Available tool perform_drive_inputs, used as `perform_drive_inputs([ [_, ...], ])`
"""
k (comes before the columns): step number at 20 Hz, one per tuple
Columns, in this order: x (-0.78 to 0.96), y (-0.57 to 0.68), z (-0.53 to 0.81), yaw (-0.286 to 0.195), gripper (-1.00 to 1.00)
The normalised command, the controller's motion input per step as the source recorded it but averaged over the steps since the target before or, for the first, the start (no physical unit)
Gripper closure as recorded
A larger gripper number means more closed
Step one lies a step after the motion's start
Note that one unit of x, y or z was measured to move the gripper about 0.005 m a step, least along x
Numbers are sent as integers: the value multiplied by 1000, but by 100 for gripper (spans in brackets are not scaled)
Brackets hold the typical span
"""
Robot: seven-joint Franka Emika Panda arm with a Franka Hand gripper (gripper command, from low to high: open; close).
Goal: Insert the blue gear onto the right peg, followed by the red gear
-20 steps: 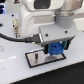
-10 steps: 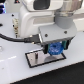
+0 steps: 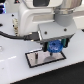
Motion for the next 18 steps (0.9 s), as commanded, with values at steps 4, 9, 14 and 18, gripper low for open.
perform_drive_inputs([
  [4,63,-104,-183,0,100],
  [9,105,-45,-172,0,100],
  [14,77,-9,-225,0,100],
  [18,71,-9,-193,0,100],
])
